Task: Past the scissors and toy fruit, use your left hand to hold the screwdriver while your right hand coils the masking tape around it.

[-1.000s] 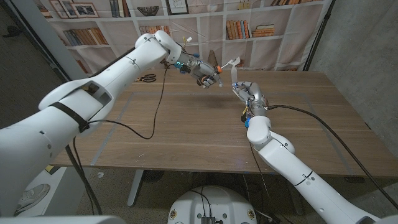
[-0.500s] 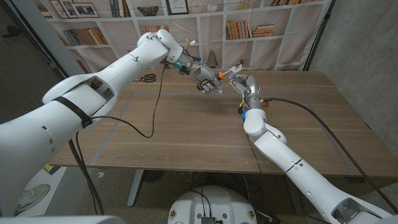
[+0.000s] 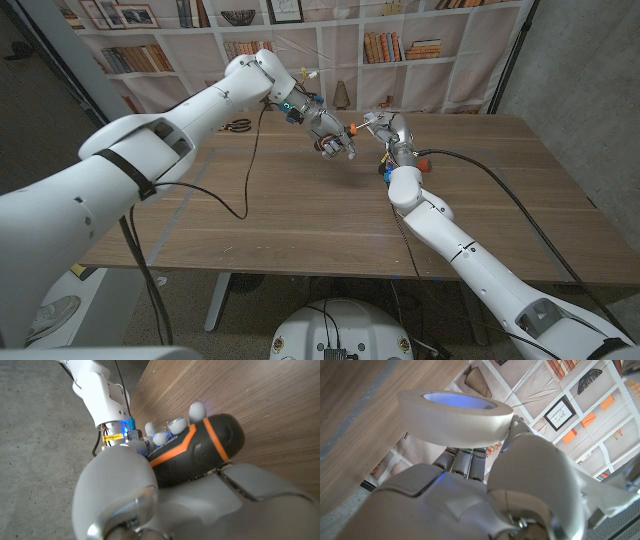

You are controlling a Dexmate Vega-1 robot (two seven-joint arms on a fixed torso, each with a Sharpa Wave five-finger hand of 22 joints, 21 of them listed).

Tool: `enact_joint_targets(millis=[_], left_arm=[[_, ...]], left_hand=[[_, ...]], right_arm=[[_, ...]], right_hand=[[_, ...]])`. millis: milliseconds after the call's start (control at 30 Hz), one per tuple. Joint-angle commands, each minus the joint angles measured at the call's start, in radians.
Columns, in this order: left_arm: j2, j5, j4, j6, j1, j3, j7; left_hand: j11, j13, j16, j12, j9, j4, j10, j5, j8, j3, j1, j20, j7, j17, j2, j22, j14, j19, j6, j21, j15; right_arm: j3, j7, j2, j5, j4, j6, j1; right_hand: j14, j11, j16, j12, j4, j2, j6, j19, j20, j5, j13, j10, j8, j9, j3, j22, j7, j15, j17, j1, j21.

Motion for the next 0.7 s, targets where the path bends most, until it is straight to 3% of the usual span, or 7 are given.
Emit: enact_joint_targets(millis=[33, 333, 700], left_arm=[[-0.007, 0.062, 0.023, -0.015, -0.018, 0.027, -0.052], [-0.011, 0.117, 0.025, -0.023, -0.048, 0.094, -0.053], [0.011, 0.217, -0.093, 0.106, -0.012, 0.092, 0.077]], left_hand=[[-0.004, 0.077, 0.283, 0.209, 0.001, 0.009, 0.001, -0.005, 0.004, 0.017, -0.039, -0.004, 0.021, 0.014, 0.041, 0.001, -0.003, -0.006, 0.021, 0.006, -0.032], [0.0, 0.077, 0.283, 0.208, -0.004, 0.007, -0.005, -0.009, 0.004, 0.021, -0.042, -0.003, 0.024, 0.014, 0.042, 0.0, -0.01, -0.008, 0.021, 0.008, -0.031], [0.0, 0.077, 0.284, 0.208, -0.009, 0.006, -0.011, -0.014, 0.004, 0.025, -0.045, -0.002, 0.025, 0.013, 0.042, -0.004, -0.012, -0.01, 0.02, 0.007, -0.03]], right_arm=[[0.022, 0.01, -0.012, 0.005, 0.018, 0.015, 0.028], [0.055, 0.0, -0.023, 0.026, -0.003, 0.05, 0.004], [0.092, 0.027, -0.035, 0.074, -0.034, 0.173, -0.026]], right_hand=[[-0.02, -0.127, 0.006, 0.0, -0.026, 0.02, 0.085, -0.007, -0.058, 0.009, 0.006, 0.113, -0.001, 0.005, 0.021, 0.001, 0.078, -0.195, 0.003, 0.016, 0.003], [-0.021, -0.127, 0.006, -0.003, -0.026, 0.02, 0.085, -0.008, -0.062, 0.013, 0.005, 0.111, -0.003, 0.004, 0.019, 0.0, 0.077, -0.195, 0.003, 0.017, 0.002], [-0.021, -0.127, 0.006, -0.003, -0.025, 0.02, 0.085, -0.005, -0.064, 0.016, 0.004, 0.117, -0.004, 0.004, 0.016, 0.0, 0.078, -0.195, 0.002, 0.018, 0.002]])
